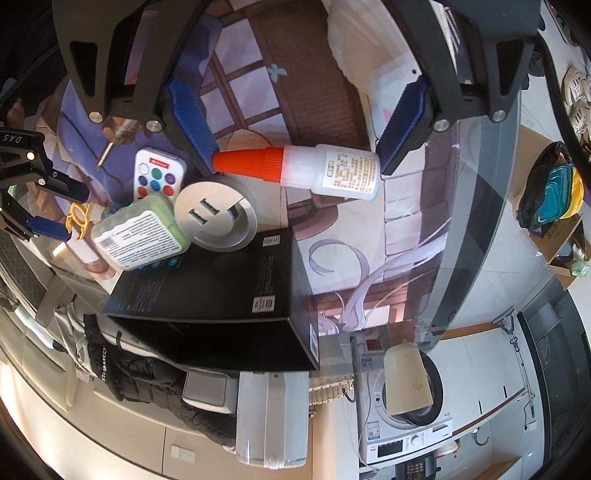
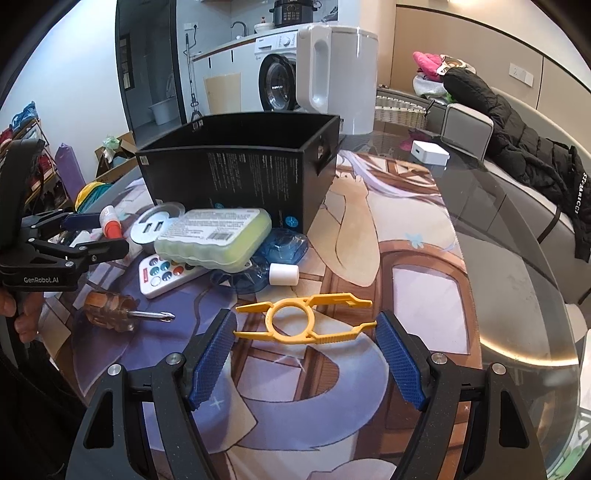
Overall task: Organize rigid objects
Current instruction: 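Lift the glue bottle with left tool while right tool carries the yellow clip over the box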
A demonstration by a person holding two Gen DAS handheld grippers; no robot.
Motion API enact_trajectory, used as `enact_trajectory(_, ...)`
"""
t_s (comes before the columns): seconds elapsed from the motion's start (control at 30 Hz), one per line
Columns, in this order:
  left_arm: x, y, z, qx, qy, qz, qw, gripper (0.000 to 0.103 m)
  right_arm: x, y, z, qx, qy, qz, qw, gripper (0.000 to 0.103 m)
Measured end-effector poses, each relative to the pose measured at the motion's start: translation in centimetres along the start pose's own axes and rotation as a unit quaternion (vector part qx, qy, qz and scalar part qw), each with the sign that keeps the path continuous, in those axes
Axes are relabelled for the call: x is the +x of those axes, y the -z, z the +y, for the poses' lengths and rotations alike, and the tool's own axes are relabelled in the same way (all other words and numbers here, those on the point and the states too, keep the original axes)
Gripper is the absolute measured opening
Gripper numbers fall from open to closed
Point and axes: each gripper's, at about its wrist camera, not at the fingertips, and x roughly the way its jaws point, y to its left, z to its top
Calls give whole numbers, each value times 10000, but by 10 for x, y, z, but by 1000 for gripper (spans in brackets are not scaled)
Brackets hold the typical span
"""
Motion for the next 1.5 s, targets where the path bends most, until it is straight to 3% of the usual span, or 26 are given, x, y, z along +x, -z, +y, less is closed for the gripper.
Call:
enact_trajectory(0.33, -30, -2, 0, -174, 9, -496, 9986, 86, -23, -2, 6, -66, -1, -371, 9993, 79)
enact_trajectory(0.73, -55, -19, -3, -292, -44, -991, 9946, 86, -62, -27, 6, -30, -82, -1167, 9931, 79)
enact_trajectory(1.5, -64, -69, -8, -119, -114, -1561, 9876, 86, -65, -84, 13, -354, -171, -1693, 9848, 79)
